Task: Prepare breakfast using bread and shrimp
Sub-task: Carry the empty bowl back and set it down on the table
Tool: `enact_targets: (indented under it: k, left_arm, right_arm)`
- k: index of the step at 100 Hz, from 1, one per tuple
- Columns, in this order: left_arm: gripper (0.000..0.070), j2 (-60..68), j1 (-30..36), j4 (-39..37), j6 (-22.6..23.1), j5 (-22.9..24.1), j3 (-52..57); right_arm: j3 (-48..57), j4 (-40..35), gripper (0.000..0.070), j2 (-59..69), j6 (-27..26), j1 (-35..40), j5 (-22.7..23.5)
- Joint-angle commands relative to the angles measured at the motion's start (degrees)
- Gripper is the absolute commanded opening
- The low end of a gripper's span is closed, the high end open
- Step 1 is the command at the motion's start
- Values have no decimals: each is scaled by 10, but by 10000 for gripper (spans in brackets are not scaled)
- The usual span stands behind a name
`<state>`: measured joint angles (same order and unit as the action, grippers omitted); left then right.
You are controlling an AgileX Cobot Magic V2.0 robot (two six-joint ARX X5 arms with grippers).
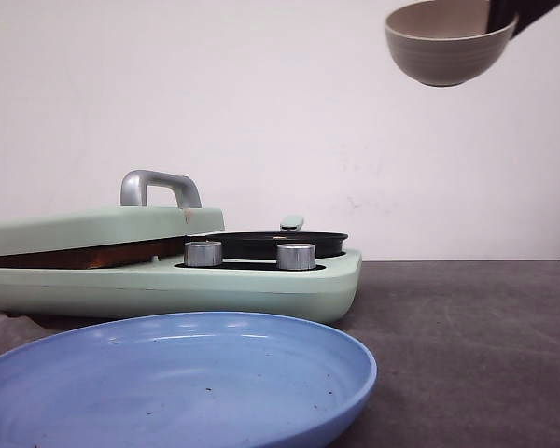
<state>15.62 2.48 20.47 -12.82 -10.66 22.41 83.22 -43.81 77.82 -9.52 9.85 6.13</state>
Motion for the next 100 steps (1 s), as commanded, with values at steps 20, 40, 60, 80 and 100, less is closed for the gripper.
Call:
enact_targets:
  k: [20, 40, 60, 80, 100]
  left_arm:
    - [430, 0, -1, -3, -1, 1, 0]
    - [430, 0, -1, -3, -2, 1, 0]
    - [430, 0, -1, -3, -2, 1, 0]
    - [431, 0, -1, -1, -2, 1, 0]
    - [431, 0, -1, 11, -1, 1, 0]
  right_arm:
    - [9, -75, 0, 45, 17, -61, 95]
    - [-19, -72, 0, 89, 28, -67, 104]
    - [-50, -42, 0, 158, 23, -66, 125]
    - [-61, -22, 0, 231, 20, -66, 134]
    - [-61, -12, 0, 280, 19, -66, 133]
